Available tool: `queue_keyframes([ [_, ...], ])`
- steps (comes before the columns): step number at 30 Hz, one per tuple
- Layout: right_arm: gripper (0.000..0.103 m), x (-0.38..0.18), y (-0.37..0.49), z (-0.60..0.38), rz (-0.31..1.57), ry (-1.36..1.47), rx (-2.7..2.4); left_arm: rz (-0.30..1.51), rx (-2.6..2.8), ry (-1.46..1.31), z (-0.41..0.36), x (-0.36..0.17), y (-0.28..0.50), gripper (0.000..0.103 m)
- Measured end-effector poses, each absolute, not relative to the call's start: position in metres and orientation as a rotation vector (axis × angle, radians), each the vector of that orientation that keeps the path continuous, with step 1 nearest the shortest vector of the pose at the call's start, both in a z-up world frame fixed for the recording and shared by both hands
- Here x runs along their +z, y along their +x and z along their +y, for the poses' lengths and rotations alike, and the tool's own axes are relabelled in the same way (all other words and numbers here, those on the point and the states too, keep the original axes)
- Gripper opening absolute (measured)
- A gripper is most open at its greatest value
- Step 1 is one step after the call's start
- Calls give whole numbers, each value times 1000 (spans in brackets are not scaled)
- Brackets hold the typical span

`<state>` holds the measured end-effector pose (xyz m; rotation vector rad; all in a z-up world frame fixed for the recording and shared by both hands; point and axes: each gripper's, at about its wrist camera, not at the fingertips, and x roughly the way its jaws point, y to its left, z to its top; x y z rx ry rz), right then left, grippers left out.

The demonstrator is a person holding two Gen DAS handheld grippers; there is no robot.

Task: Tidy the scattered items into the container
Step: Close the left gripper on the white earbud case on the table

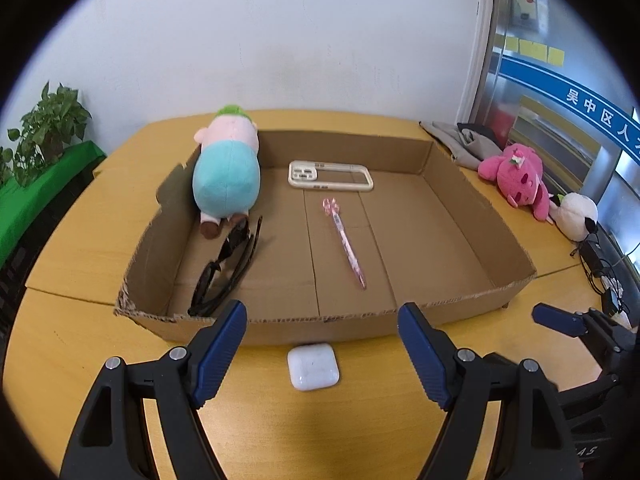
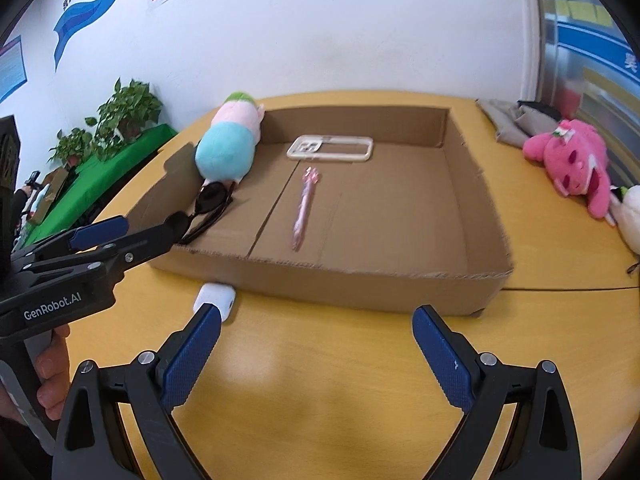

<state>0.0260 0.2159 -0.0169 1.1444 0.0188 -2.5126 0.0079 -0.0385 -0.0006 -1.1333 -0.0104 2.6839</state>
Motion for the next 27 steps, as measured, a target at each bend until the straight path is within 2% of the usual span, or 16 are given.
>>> queue_keyframes([
  [7,99,-66,20,172,2,1250,-2340,-109,2543,-1303,-61,-42,-15,78],
  [14,99,-88,16,138,-15,1185,-2279,-162,2332,-1392,-63,-76,-36,76],
  [15,98,-90,14,134,-14,1172,-2277,-159,2315,-1406,-62,-80,-39,73],
  [16,98,-90,13,130,-7,1163,-2277,-160,2295,-1422,-61,-84,-42,65],
  [19,98,-91,8,119,15,1159,-2272,-166,2251,-1469,-58,-96,-51,49],
  [27,94,-91,-6,112,-6,1178,-2241,-115,2244,-1454,-63,-98,-54,45],
])
